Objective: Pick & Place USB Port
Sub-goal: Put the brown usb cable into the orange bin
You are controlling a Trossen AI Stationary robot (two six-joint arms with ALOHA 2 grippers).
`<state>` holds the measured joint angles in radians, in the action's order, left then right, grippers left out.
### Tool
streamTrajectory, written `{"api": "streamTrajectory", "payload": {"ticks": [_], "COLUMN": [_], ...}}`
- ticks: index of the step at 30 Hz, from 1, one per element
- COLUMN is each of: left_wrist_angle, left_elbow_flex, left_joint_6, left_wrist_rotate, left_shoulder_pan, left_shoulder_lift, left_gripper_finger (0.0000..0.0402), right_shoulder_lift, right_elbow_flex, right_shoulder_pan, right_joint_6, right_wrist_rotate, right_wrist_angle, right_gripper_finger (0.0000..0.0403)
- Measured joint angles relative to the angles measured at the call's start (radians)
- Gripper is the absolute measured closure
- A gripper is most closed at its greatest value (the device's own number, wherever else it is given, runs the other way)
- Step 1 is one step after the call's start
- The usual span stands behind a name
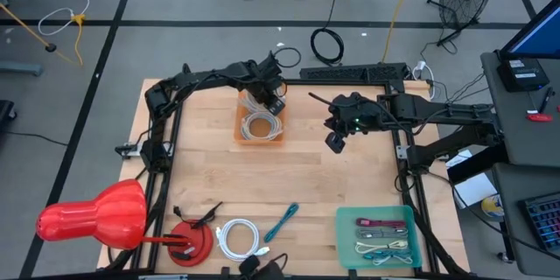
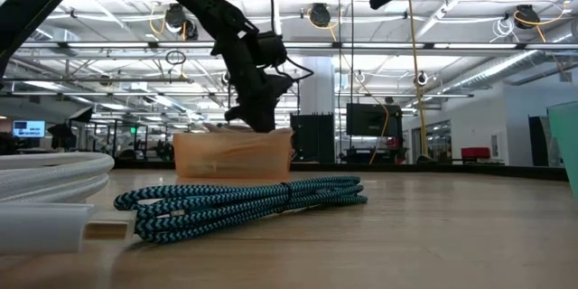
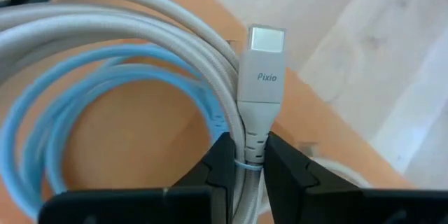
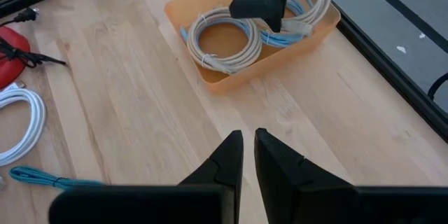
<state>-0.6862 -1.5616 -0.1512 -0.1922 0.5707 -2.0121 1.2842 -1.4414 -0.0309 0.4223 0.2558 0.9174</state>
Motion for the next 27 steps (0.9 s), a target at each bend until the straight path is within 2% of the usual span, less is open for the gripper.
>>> {"api": "streamTrajectory", "payload": {"ticks": [11, 27], "left_wrist_angle": [0.023, -0.035], "left_elbow_flex": [0.0, 0.0], "left_joint_6": [0.015, 0.066], "left_wrist_rotate": [-0.095, -0.097], "left_shoulder_pan": [0.007, 0.031], "left_shoulder_lift": [0.0, 0.001], "left_gripper_finger": [0.0352, 0.0352], "right_shoulder_lift": [0.0, 0.0], "right_elbow_flex": [0.0, 0.0], "right_shoulder_pan": [0.0, 0.0], "right_joint_6": [0.0, 0.003], "right_wrist_rotate": [0.0, 0.0], "right_wrist_angle": [0.014, 0.032], "right_gripper_finger": [0.0374, 0.0374]}}
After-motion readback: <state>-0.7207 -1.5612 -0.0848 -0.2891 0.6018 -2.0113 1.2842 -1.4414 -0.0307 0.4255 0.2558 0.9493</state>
